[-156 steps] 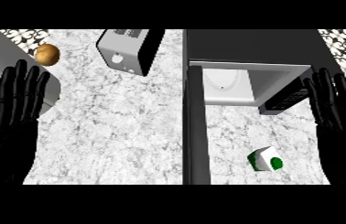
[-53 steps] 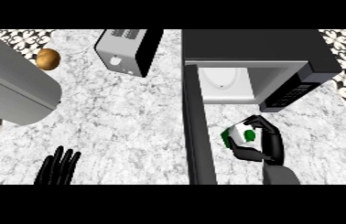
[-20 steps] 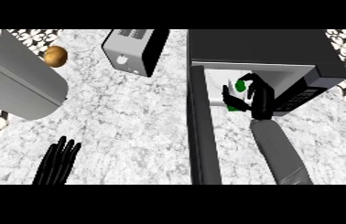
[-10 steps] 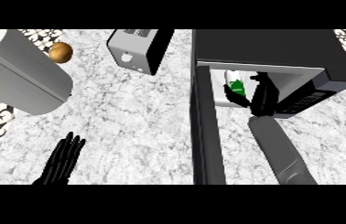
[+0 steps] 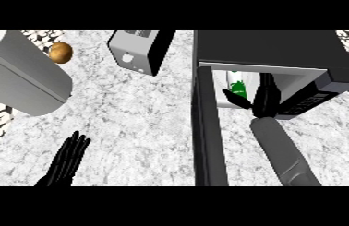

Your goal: Pick up the milk, place it into the microwave and close the microwave

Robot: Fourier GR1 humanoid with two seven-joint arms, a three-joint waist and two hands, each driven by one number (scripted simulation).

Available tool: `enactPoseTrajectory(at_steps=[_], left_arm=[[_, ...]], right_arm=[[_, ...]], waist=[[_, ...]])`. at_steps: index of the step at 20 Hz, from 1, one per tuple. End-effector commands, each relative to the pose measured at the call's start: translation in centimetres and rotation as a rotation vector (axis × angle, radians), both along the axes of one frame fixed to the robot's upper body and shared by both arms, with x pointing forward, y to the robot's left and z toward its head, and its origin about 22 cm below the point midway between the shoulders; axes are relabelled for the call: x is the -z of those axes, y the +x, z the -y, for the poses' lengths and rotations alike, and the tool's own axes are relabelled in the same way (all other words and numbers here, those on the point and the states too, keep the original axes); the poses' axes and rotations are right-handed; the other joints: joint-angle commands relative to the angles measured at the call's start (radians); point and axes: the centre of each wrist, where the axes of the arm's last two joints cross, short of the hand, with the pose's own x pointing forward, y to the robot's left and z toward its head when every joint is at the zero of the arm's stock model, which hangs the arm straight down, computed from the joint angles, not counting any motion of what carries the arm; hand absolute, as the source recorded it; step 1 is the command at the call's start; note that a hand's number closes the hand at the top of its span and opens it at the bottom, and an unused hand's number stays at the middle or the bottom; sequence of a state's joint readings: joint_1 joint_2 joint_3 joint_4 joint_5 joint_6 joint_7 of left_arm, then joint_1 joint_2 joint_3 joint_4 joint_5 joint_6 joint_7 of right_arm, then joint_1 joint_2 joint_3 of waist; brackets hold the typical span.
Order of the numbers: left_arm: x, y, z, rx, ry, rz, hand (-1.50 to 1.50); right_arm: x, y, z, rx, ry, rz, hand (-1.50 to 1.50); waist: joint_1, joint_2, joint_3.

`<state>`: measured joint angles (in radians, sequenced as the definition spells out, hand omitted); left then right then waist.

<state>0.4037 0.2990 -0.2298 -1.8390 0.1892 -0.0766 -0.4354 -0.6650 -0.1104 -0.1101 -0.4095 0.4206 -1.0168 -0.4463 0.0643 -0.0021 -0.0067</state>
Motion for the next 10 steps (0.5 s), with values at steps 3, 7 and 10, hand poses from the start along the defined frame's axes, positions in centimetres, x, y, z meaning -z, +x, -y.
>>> enactPoseTrajectory(at_steps=[3, 7, 10], left_arm=[[0.3, -0.3, 0.7, 0.036, -0.024, 0.002, -1.50], [0.3, -0.1, 0.9, 0.043, -0.035, 0.015, -1.50], [0.2, -0.1, 1.6, 0.045, -0.042, 0.017, -1.50]], right_arm=[[-4.6, 3.7, 0.9, -0.238, 0.054, -0.039, -1.50], [-3.7, 2.8, 0.7, -0.308, 0.135, -0.017, -1.50], [-3.5, 2.5, 1.2, -0.331, 0.195, -0.030, -1.50]], waist=[[0.044, 0.034, 0.012], [0.015, 0.027, 0.012], [0.009, 0.025, 0.012]])
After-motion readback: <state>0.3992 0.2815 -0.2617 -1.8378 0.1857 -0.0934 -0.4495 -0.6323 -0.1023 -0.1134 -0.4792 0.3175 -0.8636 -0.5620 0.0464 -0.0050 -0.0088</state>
